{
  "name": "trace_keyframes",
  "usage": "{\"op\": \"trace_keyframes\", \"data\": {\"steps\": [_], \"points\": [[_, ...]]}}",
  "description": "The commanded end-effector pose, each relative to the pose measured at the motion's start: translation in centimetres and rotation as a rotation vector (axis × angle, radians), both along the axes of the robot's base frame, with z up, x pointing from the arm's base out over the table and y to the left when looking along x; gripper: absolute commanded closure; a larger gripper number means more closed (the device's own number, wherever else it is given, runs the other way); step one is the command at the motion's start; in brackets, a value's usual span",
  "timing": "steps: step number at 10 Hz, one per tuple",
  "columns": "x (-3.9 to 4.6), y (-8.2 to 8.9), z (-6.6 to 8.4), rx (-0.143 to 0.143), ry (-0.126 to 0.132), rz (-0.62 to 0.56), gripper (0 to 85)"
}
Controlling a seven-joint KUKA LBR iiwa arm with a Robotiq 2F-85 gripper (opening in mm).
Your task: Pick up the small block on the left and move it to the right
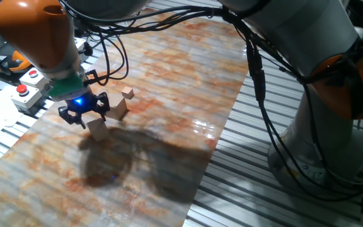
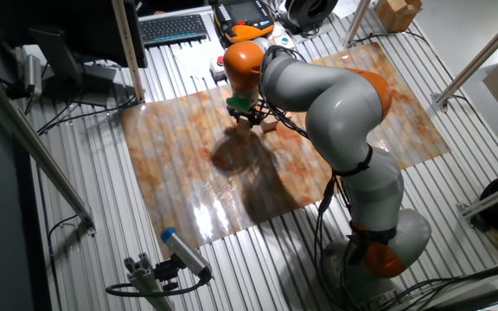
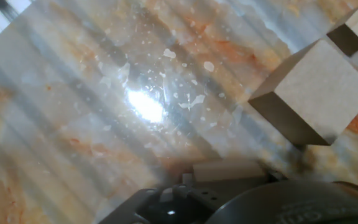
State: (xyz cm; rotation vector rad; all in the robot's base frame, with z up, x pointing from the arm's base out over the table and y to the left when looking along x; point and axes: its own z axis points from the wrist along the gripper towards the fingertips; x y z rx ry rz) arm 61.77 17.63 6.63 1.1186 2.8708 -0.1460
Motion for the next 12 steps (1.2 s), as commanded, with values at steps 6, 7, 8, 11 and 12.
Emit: {"op": "trace_keyframes", "data": {"steps": [6, 7, 8, 11, 12], "points": [[0.37, -3.3, 5.2, 0.232, 0.033, 0.139, 85.0], [0.28, -4.1, 6.3, 0.275, 0.032, 0.161, 85.0], [0.05, -4.3, 6.9, 0.224, 0.023, 0.176, 85.0], [-0.93, -5.1, 9.5, 0.082, -0.011, 0.236, 85.0], [-0.92, -5.7, 10.0, 0.085, -0.014, 0.25, 85.0]]}}
